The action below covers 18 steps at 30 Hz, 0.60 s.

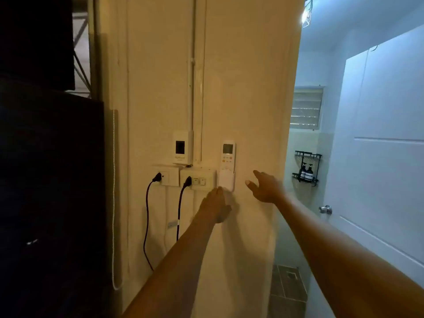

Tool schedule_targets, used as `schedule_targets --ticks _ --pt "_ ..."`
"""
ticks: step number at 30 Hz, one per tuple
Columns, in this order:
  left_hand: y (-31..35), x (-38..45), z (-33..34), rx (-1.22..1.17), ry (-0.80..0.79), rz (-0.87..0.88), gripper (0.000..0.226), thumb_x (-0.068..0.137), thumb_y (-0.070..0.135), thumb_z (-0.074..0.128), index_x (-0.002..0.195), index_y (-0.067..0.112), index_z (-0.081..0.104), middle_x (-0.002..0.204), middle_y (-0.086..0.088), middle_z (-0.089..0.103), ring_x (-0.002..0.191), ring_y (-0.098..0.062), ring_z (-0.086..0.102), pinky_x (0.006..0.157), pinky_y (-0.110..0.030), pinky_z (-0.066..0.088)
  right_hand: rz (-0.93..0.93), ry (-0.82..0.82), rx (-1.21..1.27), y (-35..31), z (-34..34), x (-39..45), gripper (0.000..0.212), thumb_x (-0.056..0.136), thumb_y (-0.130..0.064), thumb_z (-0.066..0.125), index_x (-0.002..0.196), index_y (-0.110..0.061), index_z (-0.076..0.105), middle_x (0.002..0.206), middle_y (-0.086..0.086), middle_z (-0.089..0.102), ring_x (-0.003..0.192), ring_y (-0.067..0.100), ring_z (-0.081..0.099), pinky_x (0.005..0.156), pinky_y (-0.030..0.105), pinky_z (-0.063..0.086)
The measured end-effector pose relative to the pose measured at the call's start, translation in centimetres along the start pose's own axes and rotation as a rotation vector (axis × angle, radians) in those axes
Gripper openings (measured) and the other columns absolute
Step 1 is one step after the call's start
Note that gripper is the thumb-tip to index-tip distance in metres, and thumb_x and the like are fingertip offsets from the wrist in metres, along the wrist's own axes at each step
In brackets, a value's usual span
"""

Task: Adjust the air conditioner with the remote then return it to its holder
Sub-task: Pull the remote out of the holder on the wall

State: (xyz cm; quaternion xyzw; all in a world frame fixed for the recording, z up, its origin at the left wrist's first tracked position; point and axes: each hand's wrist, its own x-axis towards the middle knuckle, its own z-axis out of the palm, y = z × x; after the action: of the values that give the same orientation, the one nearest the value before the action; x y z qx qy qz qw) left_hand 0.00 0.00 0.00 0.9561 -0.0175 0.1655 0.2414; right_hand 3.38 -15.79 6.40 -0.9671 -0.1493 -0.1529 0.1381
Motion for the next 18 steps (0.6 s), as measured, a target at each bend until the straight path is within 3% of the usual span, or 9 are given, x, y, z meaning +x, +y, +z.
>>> schedule_targets --ticks 6,10,13,18 --pt "0.1 3.4 4.9 -0.111 0.285 0.058 0.075 0.089 0.029 0.049 0.141 0.0 0.003 0.154 -0.018 0.009 0.142 -0.03 0.01 0.116 -0.039 0.021 -0.009 0.124 0.255 -0.6 0.0 4.7 0.067 0.084 -0.052 0.048 0.138 -0.015 0.034 0.142 0.011 0.045 0.129 0.029 0.044 0.104 0.042 0.036" --pt "0.7 5.7 6.0 -0.222 0.454 -0.036 0.078 0.087 0.03 0.051 0.142 0.003 0.003 0.153 -0.018 0.011 0.142 -0.03 0.012 0.114 -0.039 0.028 0.019 0.189 0.434 -1.2 0.1 7.3 0.06 0.08 -0.052 0.055 0.127 -0.017 0.047 0.117 0.011 0.064 0.11 0.025 0.057 0.088 0.031 0.04" --pt "1.0 7.1 5.9 -0.319 0.51 -0.103 0.081 0.086 0.03 0.054 0.142 0.007 0.001 0.152 -0.015 0.013 0.142 -0.029 0.013 0.113 -0.039 0.028 0.052 0.23 0.553 -1.8 -0.2 9.2 0.048 0.077 -0.054 0.059 0.112 -0.021 0.056 0.097 0.0 0.064 0.093 0.018 0.058 0.081 0.028 0.042" --pt "1.2 8.2 6.2 -0.328 0.568 -0.132 0.078 0.088 0.034 0.049 0.143 0.008 -0.001 0.153 -0.013 0.013 0.142 -0.027 0.013 0.112 -0.037 0.028 0.045 0.306 0.696 -2.8 0.0 11.8 0.041 0.059 -0.066 0.062 0.077 -0.03 0.057 0.085 0.0 0.072 0.079 0.019 0.068 0.076 0.041 0.058"
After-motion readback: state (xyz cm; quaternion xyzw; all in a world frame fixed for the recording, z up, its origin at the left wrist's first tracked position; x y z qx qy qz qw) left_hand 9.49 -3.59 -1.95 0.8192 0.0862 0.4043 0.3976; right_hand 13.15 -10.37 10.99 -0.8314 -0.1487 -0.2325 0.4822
